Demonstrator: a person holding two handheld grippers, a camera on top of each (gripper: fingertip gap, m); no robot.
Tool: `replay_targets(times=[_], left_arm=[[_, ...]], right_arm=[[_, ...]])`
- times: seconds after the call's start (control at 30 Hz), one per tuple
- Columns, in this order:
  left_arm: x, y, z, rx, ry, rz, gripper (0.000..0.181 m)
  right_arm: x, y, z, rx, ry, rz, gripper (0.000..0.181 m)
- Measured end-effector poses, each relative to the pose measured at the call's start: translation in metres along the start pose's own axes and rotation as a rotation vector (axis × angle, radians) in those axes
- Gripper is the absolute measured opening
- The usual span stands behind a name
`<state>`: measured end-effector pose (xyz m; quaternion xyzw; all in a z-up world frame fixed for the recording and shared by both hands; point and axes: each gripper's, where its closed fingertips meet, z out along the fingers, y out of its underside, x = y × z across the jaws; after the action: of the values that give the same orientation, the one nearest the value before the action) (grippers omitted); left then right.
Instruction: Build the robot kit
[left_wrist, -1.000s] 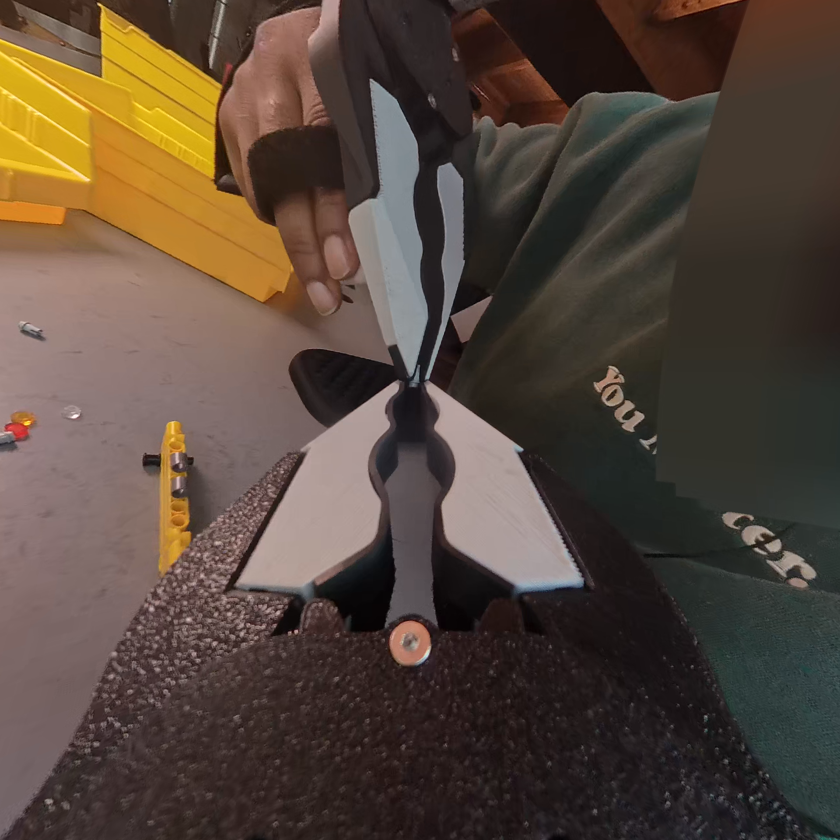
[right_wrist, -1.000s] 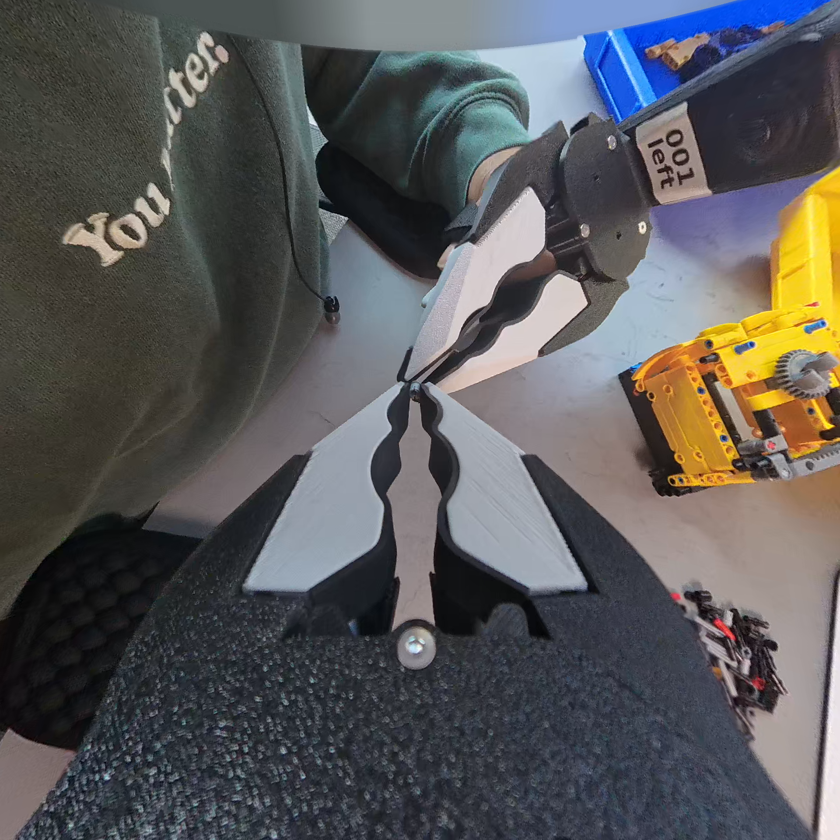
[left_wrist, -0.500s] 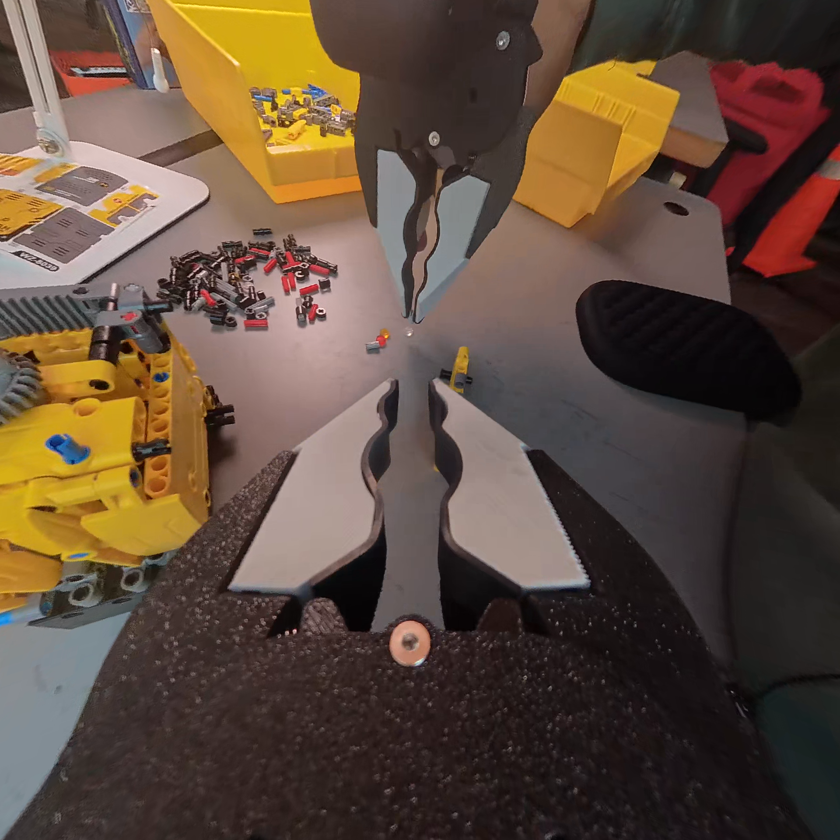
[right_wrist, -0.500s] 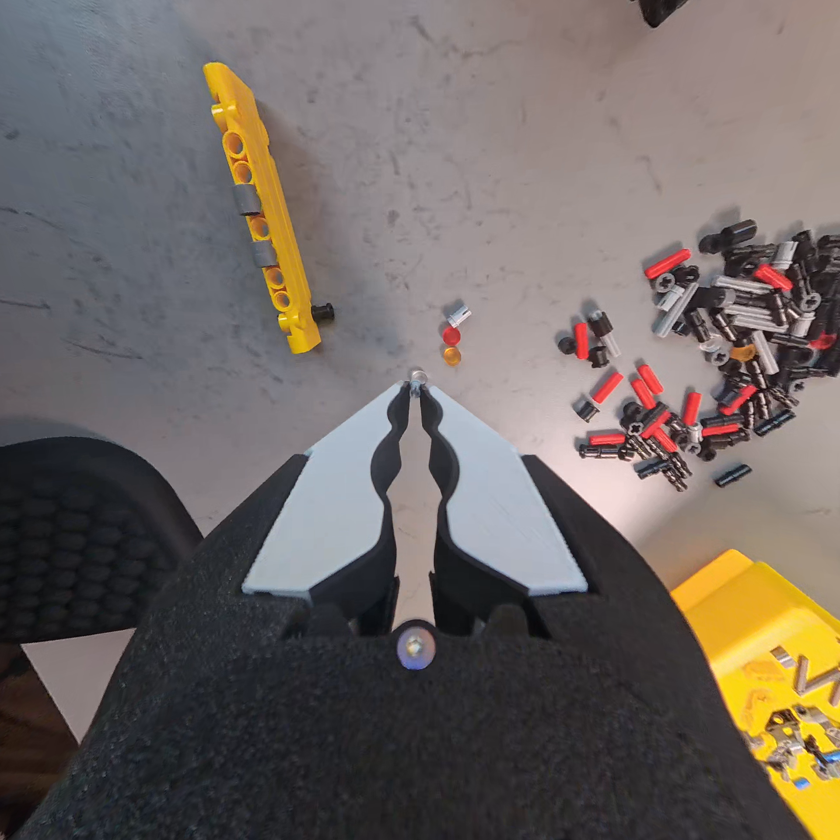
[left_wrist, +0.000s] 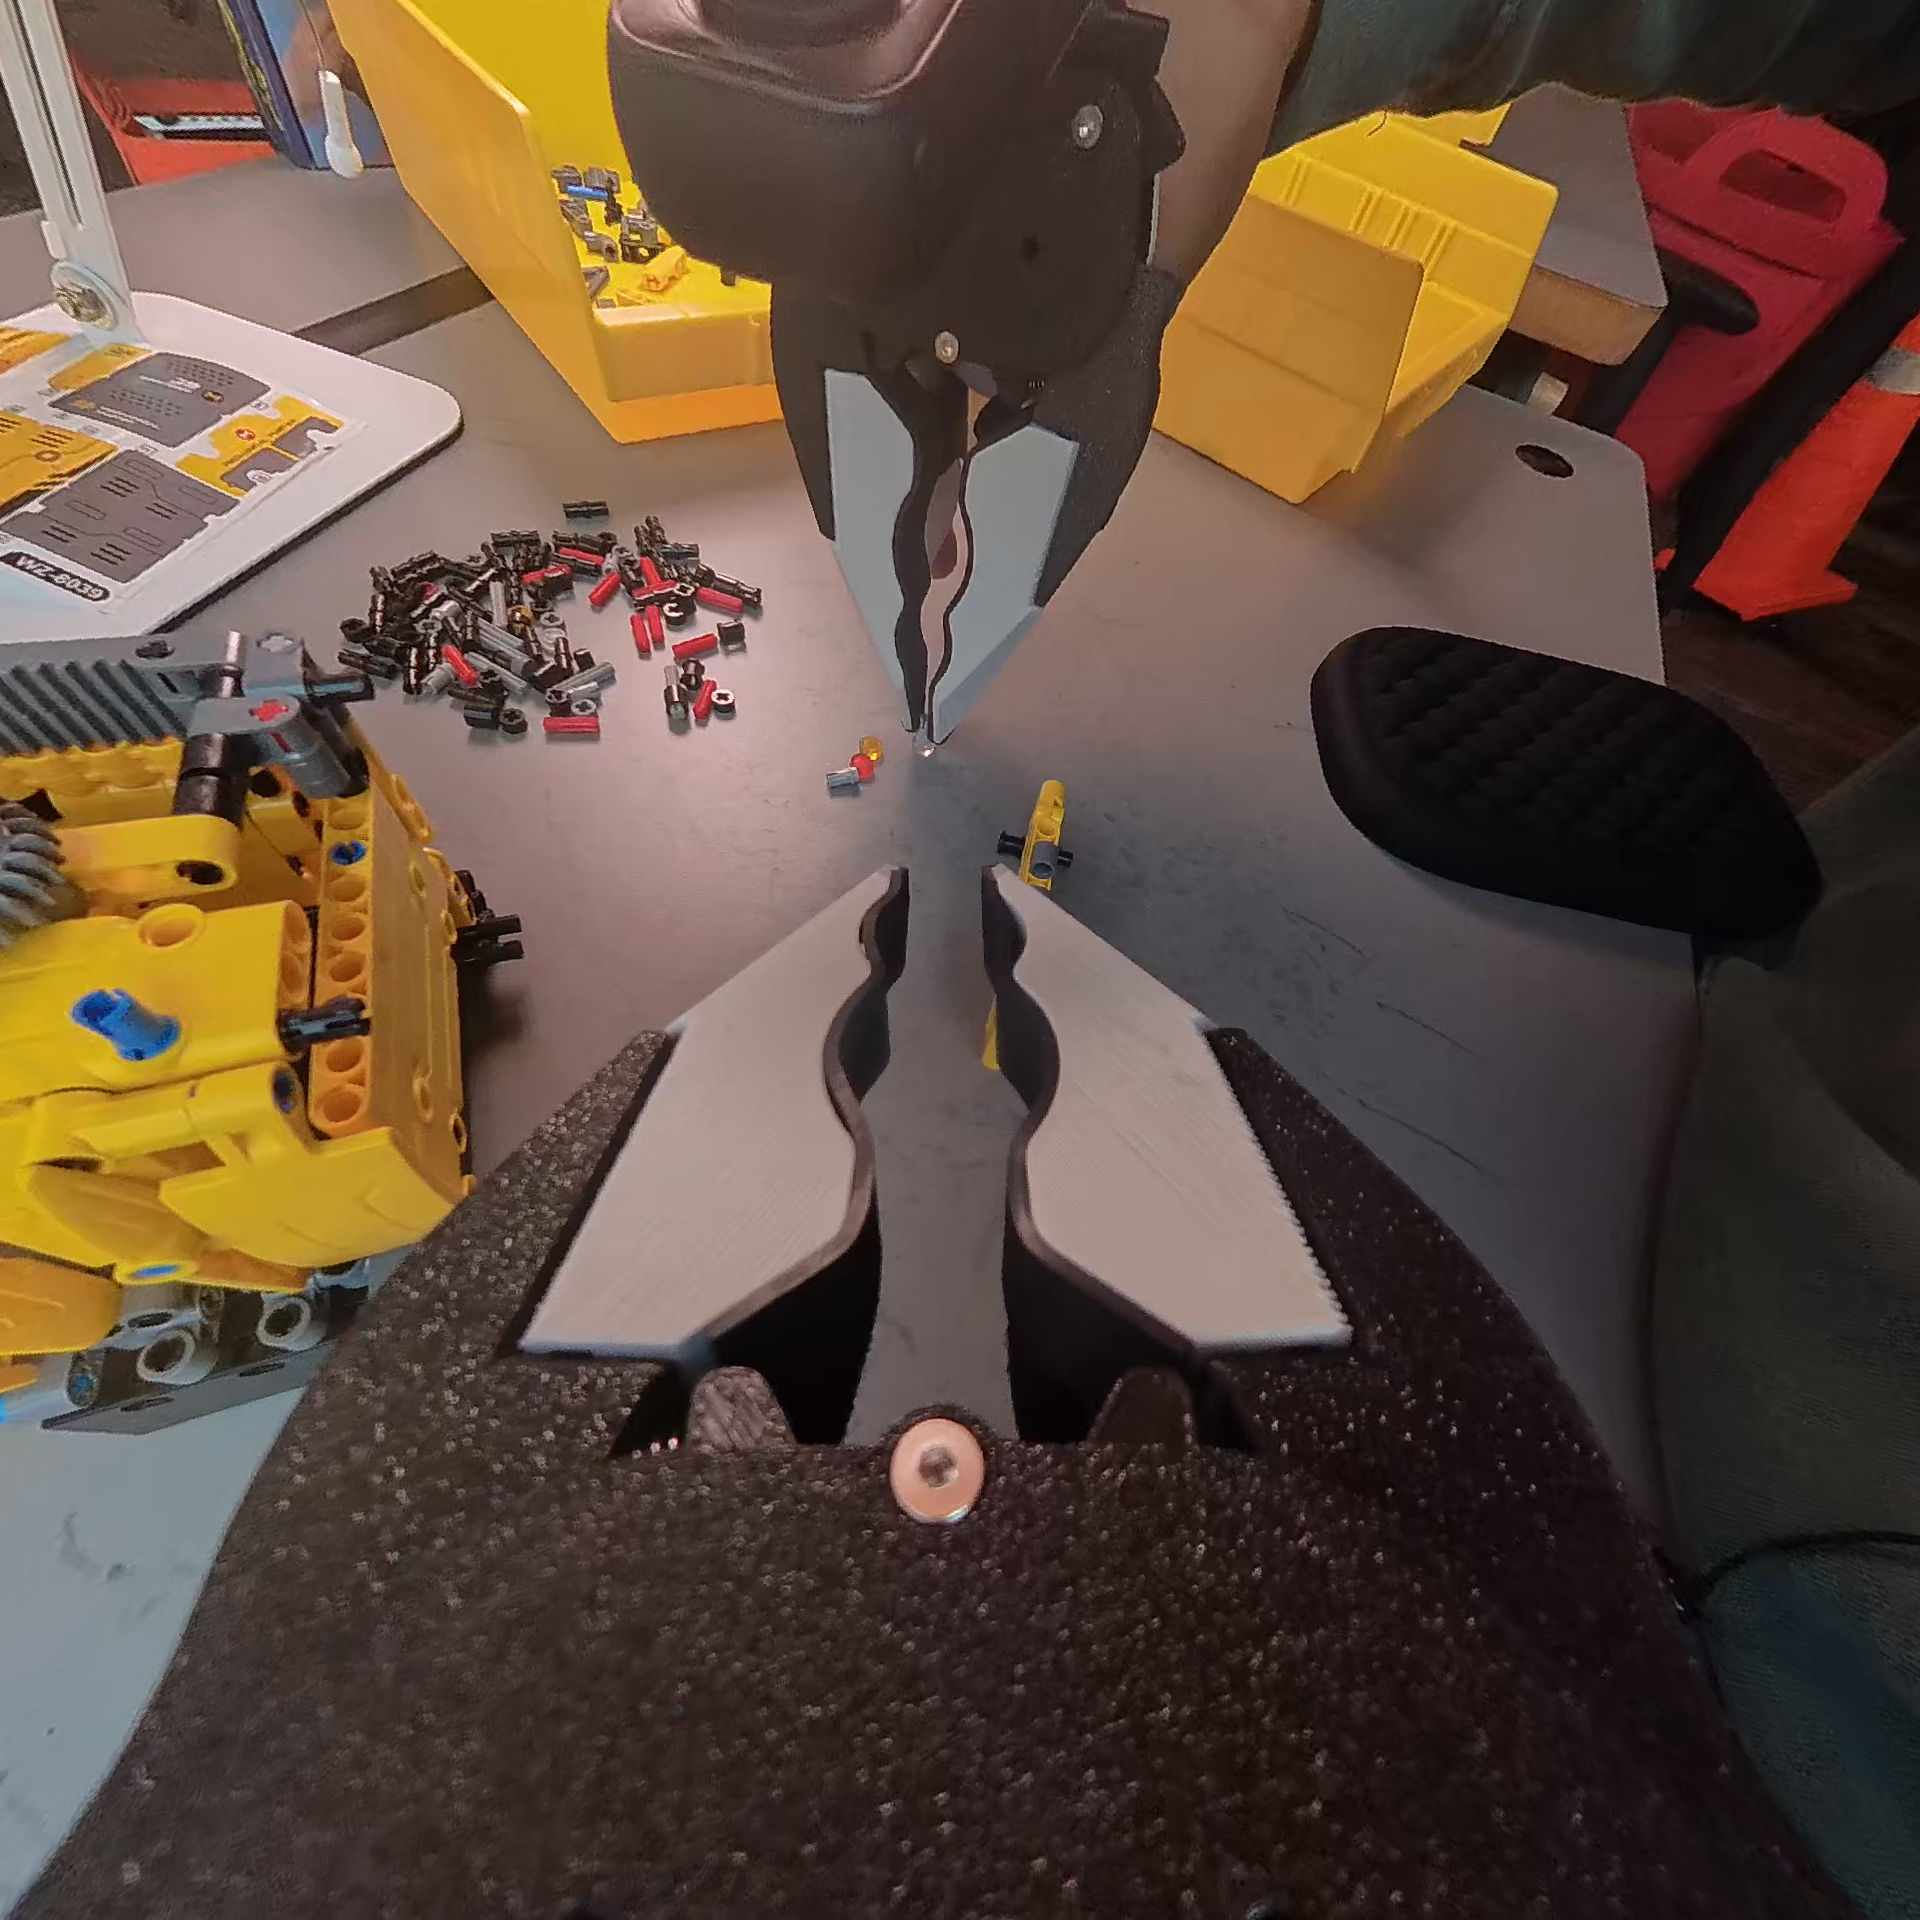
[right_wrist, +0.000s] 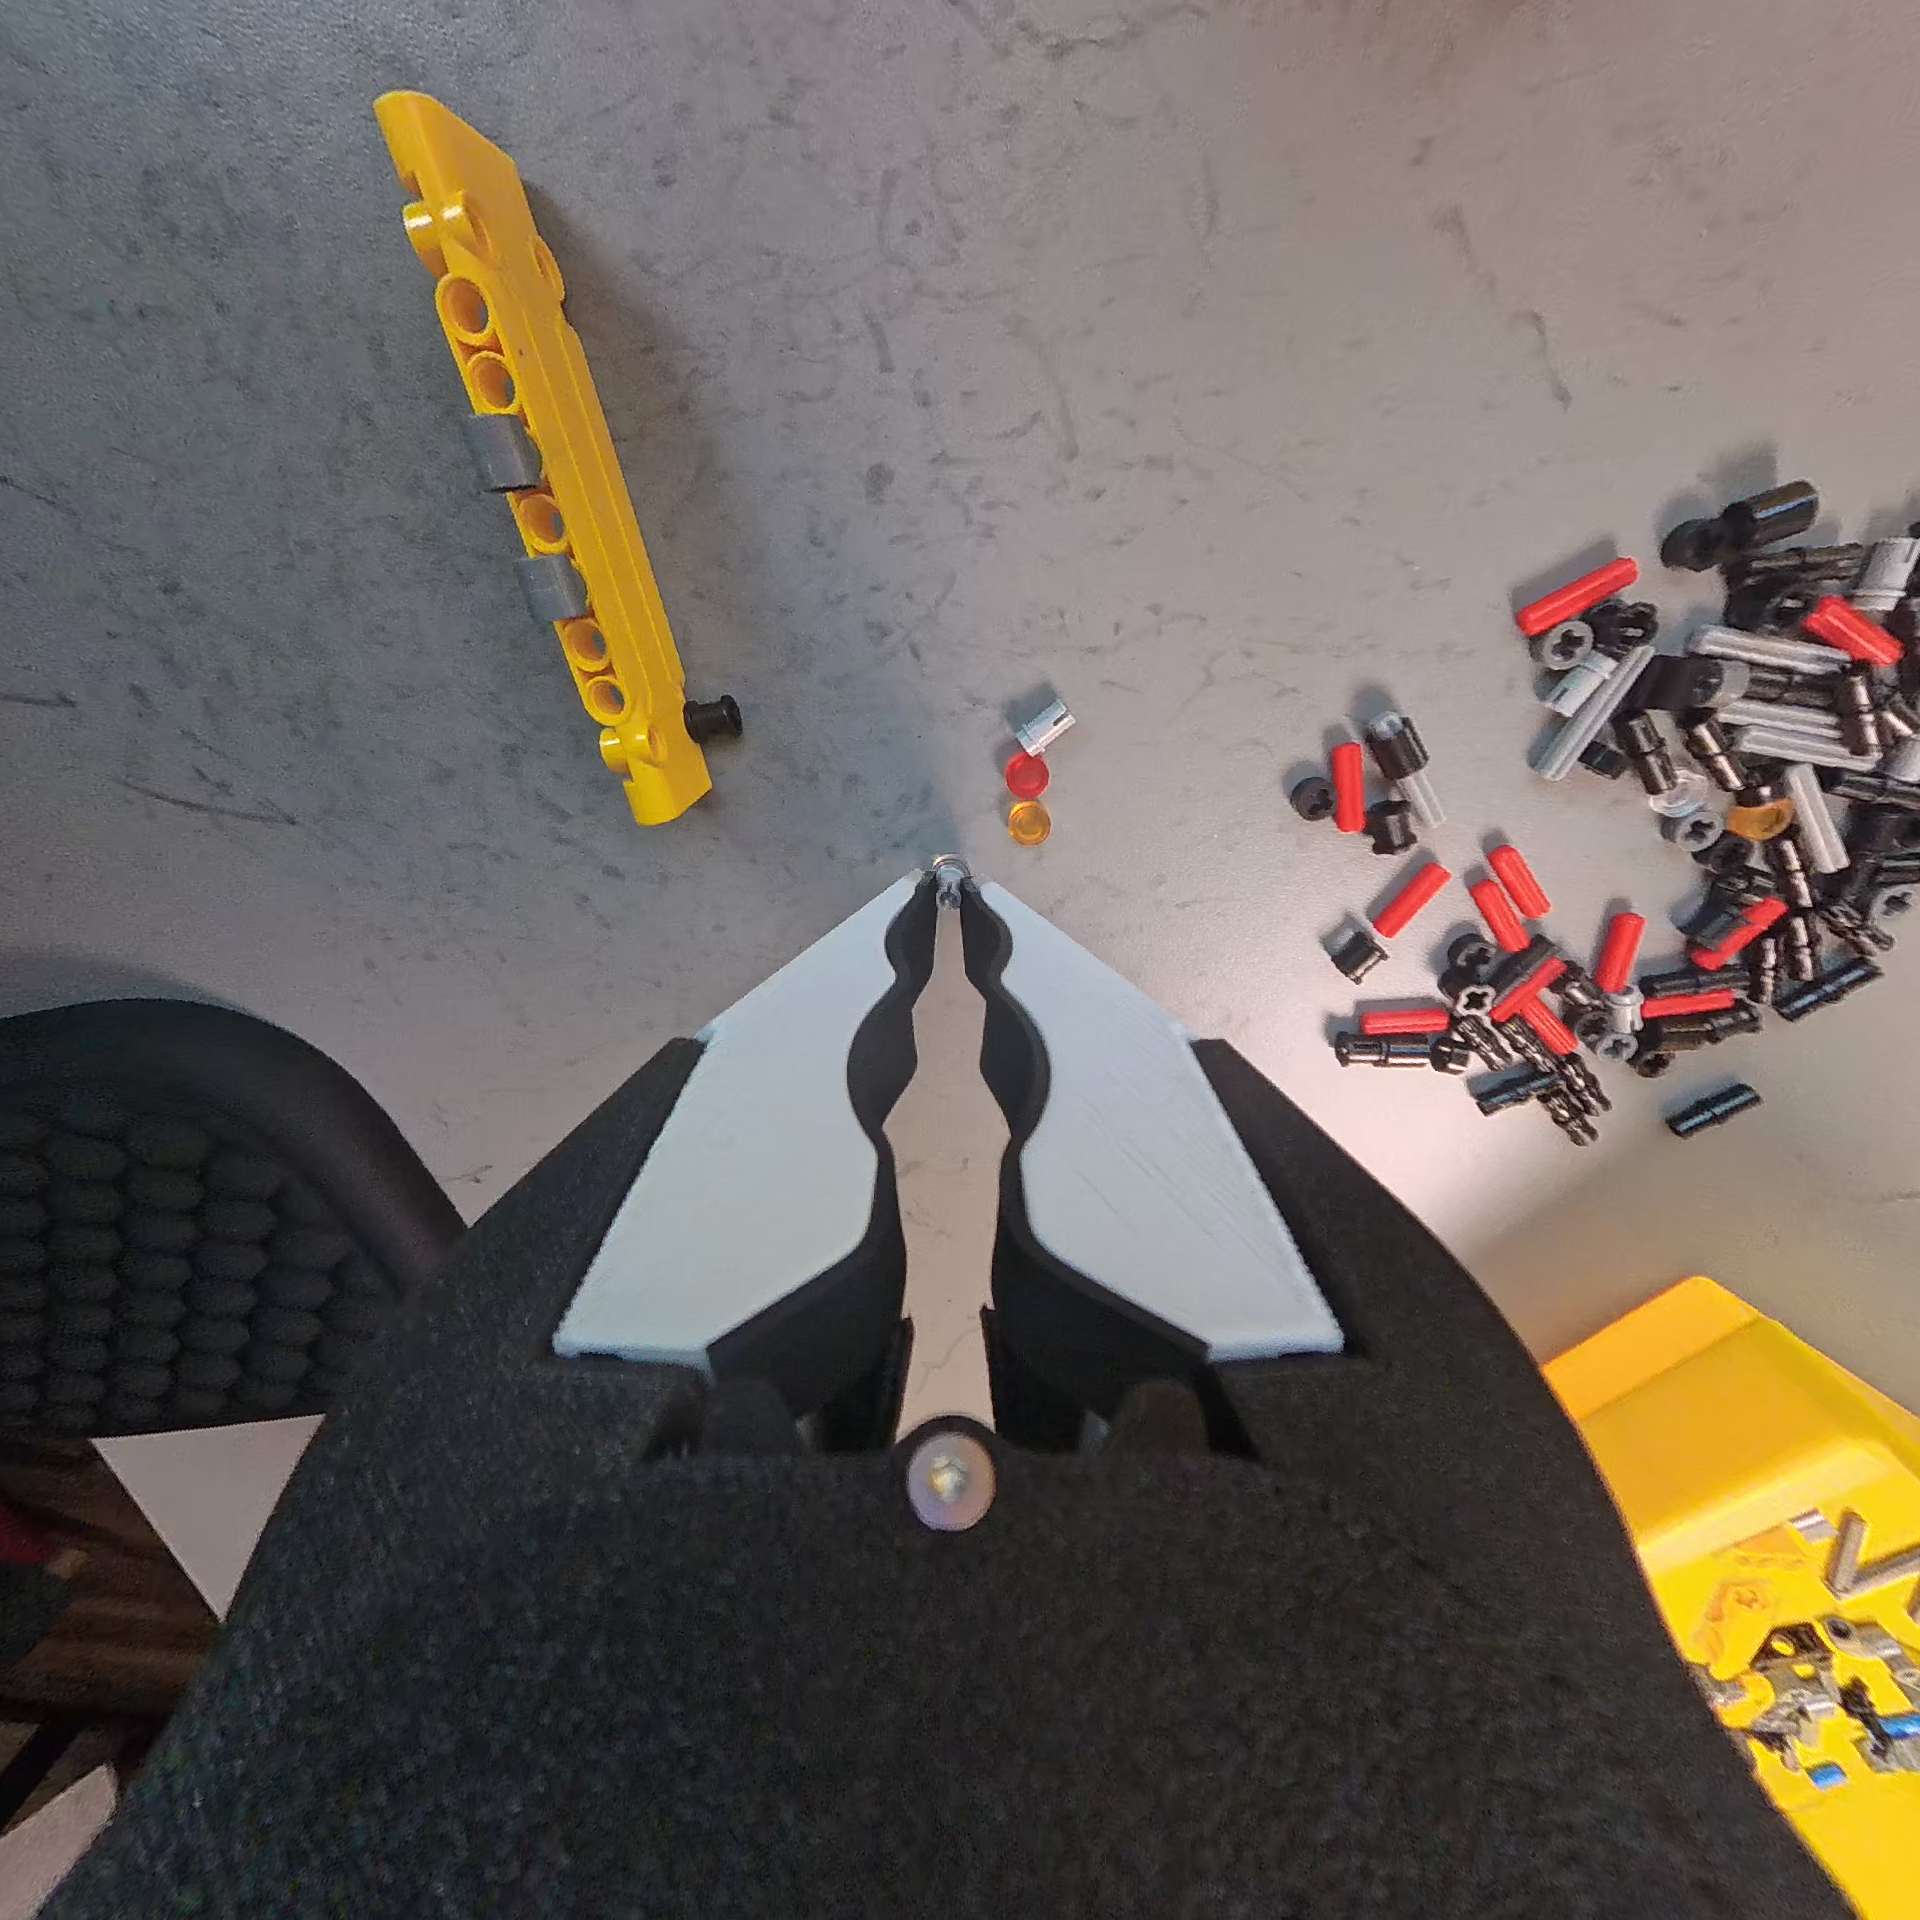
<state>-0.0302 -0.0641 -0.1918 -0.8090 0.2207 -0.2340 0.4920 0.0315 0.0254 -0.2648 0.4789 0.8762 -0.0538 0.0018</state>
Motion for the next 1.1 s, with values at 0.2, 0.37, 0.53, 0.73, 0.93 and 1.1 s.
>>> replay_targets(times=[0.2, 0.37, 0.53, 0.73, 0.93, 1.1], left_arm=[[0.0017, 0.0000, 0.0005, -0.001, 0.006, -0.003, 0.013], [0.0020, 0.0003, 0.0006, -0.005, 0.003, -0.004, 0.012], [0.0018, 0.0007, 0.0000, -0.006, -0.002, -0.006, 0.012], [-0.0005, 0.0011, -0.0006, -0.003, -0.005, -0.018, 0.011], [-0.0016, 0.0039, 0.0015, -0.006, 0.001, -0.040, 0.011], [0.0002, 0.0039, 0.0020, -0.005, 0.006, -0.038, 0.011]], right_arm=[[0.0008, -0.0007, 0.0004, -0.050, 0.042, -0.039, 0.003], [0.0008, -0.0020, 0.0015, -0.112, 0.081, -0.092, 0.003], [0.0005, -0.0023, 0.0019, -0.079, 0.073, -0.074, 0.002], [0.0004, -0.0031, 0.0019, 0.157, 0.083, 0.033, 0.003], [-0.0001, -0.0028, 0.0017, 0.326, 0.051, 0.120, 0.003], [-0.0027, 0.0008, 0.0015, 0.442, 0.060, 0.151, 0.003]])
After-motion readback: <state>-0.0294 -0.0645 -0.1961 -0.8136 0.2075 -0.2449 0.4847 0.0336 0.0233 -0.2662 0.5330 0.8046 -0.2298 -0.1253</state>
